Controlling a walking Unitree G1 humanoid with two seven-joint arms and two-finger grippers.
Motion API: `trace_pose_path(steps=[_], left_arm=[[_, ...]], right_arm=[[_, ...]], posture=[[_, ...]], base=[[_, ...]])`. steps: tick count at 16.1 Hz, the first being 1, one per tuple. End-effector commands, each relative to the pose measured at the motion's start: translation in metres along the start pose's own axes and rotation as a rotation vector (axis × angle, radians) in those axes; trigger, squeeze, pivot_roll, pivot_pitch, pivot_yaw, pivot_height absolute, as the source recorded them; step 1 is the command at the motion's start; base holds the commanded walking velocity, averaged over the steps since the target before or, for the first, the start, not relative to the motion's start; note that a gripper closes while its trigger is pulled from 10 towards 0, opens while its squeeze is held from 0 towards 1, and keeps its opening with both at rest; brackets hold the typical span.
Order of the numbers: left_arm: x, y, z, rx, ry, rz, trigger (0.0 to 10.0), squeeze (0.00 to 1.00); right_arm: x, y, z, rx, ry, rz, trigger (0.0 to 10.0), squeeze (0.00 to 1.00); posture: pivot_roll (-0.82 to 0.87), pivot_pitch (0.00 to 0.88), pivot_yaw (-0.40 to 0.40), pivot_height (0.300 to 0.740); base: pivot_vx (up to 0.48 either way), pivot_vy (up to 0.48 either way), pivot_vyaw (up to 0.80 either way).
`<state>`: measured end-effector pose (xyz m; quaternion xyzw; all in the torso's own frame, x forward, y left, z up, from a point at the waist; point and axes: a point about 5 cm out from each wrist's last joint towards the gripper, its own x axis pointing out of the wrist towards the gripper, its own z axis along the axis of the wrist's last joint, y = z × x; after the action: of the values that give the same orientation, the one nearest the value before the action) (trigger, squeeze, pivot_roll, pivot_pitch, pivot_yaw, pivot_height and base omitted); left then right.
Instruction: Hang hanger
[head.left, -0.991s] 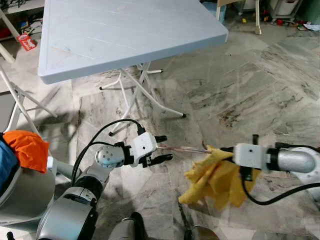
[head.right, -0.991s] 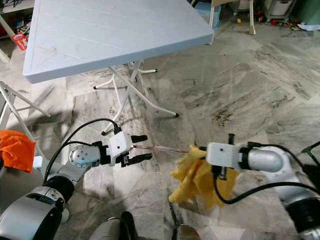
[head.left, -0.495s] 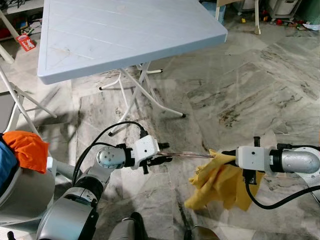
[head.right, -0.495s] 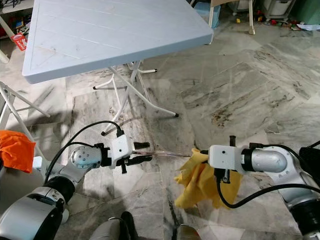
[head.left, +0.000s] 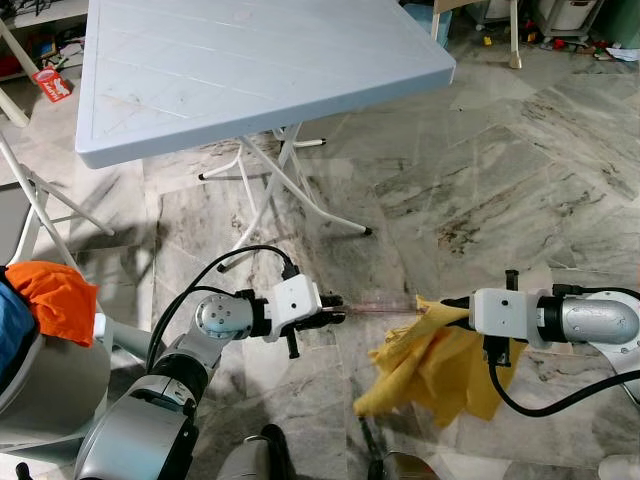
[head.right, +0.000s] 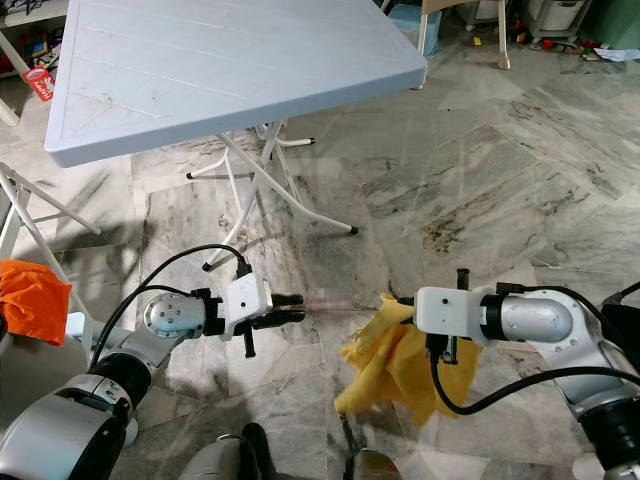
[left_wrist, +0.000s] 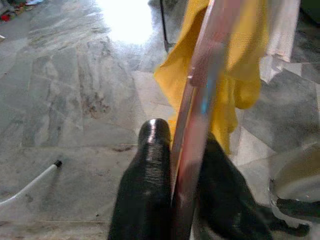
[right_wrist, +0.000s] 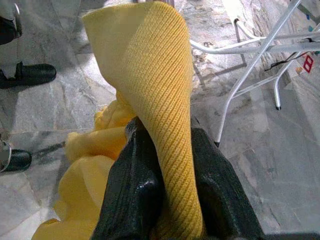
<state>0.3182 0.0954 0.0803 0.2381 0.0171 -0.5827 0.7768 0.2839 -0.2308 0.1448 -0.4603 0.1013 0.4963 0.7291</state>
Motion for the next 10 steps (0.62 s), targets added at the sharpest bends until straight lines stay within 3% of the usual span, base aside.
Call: trace_pose_path(steps=[1, 6, 10], left_arm=[[-0.003, -0.0046, -0.008, -0.035, 0.025, 0.003, 0.0, 0.0], [-0.0015, -0.0056, -0.0082, -0.037, 0.032, -0.003, 0.0, 0.0], [-0.0026, 0.0034, -0.0045, -0.009, 0.027, 0.084, 0.0, 0.0]], right_arm=[[-0.0035, -0.0027, 0.009, -0.032, -0.035, 0.003, 10.0, 0.0], [-0.0038, -0.0046, 0.0105, -0.034, -0.036, -0.005, 10.0, 0.0], [-0.0028, -0.0053, 0.0109, -0.037, -0.037, -0.016, 10.0, 0.0]], posture=[[-0.23, 0.176, 0.058, 0.74], [-0.24, 0.177, 0.053, 0.74], [-0.24, 0.181, 0.052, 0.74]], base=[[0.0, 0.0, 0.0], [0.0, 0.0, 0.0], [0.0, 0.0, 0.0]])
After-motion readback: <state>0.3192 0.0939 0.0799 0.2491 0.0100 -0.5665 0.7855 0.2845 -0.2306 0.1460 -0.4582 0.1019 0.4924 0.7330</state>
